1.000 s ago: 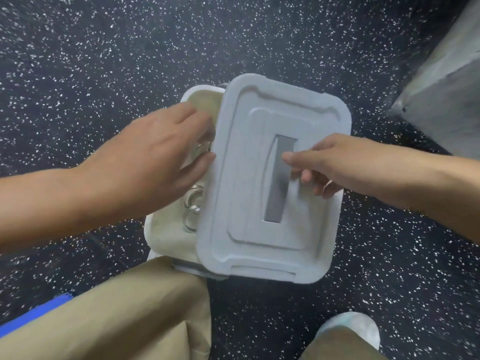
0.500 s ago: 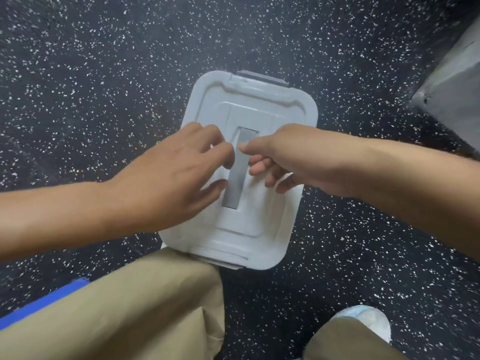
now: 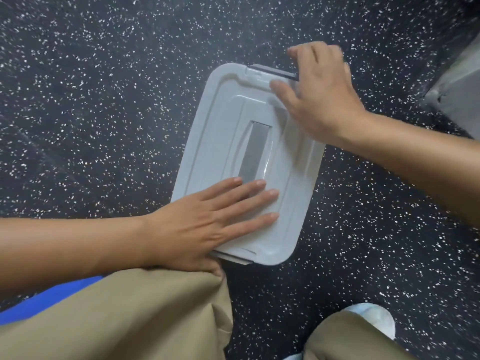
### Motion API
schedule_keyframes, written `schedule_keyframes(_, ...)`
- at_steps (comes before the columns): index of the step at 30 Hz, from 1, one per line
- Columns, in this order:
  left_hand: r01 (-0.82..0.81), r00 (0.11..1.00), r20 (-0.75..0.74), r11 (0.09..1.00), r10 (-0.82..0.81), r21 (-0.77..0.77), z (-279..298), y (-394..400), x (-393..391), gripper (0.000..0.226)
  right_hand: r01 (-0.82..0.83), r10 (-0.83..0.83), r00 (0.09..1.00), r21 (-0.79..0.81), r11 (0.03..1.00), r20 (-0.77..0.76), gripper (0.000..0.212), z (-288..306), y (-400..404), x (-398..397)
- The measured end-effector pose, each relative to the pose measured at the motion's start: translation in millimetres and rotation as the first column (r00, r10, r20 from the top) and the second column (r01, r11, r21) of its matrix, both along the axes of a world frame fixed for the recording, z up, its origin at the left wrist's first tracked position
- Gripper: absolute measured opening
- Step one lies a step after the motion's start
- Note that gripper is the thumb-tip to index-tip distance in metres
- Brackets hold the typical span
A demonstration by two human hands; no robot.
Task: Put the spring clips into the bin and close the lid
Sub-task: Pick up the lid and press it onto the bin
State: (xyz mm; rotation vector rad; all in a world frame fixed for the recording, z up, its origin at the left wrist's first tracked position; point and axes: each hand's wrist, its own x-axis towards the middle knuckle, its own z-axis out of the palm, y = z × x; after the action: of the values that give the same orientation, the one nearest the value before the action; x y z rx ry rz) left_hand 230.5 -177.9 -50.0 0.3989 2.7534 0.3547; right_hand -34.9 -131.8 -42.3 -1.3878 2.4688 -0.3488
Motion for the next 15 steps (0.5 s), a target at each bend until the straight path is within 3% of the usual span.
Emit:
schedule_keyframes(5, 0.023, 0.999, -0.034, 0.999, -0.025, -0.042, -3.5, -3.0, 0.3, 0.107, -0.095, 0.088, 0.995, 0.125, 0.988, 0.056, 0.062, -11.1, 2.9, -8.4)
schedule_keyframes(8, 0.034, 0.999, -0.033, 0.999, -0.036, -0.031, -4.8, -5.3, -0.1, 0.105, 0.002, -0.022, 0.979, 0.101, 0.995, 0.201, 0.063, -11.4, -0.3, -13.8)
schedule_keyframes(11, 0.036, 0.999, -0.029, 0.999, -0.036, 0.000, -5.2, -7.9, -2.0, 0.104, 0.102, -0.138, 0.889, 0.104, 0.989, 0.437, 0.071, -4.3, -6.1, -23.6)
schedule_keyframes(15, 0.033, 0.999, -0.011, 0.998, -0.033, 0.046, -3.8, -11.4, -7.3, 0.102, 0.162, -0.165, 0.878, 0.046, 0.986, 0.450, 0.053, -6.5, -3.9, -25.2)
